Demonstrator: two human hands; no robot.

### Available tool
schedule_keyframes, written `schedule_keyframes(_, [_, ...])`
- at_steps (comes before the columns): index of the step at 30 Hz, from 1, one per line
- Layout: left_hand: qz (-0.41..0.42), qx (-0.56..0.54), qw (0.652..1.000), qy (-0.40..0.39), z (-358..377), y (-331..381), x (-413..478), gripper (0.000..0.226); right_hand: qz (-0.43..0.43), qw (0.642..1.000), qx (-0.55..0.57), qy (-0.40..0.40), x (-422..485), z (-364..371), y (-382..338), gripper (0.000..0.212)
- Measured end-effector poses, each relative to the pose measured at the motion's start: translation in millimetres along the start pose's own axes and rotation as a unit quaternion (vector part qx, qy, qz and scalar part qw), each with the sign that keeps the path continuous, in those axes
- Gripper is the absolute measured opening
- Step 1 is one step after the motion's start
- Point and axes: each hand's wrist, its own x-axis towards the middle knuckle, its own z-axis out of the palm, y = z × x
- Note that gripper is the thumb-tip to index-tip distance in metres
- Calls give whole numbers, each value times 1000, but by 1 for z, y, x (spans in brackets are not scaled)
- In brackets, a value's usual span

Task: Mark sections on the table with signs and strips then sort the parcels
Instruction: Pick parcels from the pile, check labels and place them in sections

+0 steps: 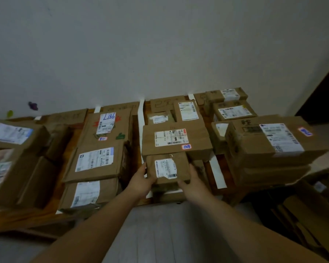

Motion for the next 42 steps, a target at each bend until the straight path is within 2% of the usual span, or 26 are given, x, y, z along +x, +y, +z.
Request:
schedule_keyframes(3, [-2,33,999,-16,-3,16,-9,59,4,998,-55,-5,5,-3,-6,67])
schedule_keyframes(5, [8,65,997,-29,-14,30,-17,64,8,987,-159,7,7,-8,-15,81])
schedule_keyframes(7, [26,108,994,-9,-34,46,-27,67,0,968,-253,6,9,-10,-38,90])
schedule_keyframes(11, [80,175,977,92,-103,67,-53,64,-80,952,-295,-30,8,21,-110,73])
schedule_keyframes(14, [102,204,962,152,-170,72,-84,60,-145,941,-301,-54,1,74,-163,64])
schedule_keyframes(18, [90,233,947,203,-279,45,-125,61,-208,917,-331,-80,-9,160,-226,67])
schedule_keyframes(21, [65,222,941,246,-367,12,-153,61,-224,907,-343,-101,-17,233,-268,67])
schedule_keyframes(25, [14,216,933,286,-479,-29,-191,68,-274,895,-338,-97,-26,338,-320,55])
schedule_keyframes(29, [-35,181,930,318,-567,-64,-222,70,-289,885,-339,-136,-37,428,-363,65])
schedule_keyframes(39, [-67,127,920,364,-724,-99,-209,68,-335,853,-358,-176,14,599,-454,70])
schedule_keyframes(42, [-60,147,915,370,-772,-90,-183,67,-336,861,-334,-184,49,643,-489,68])
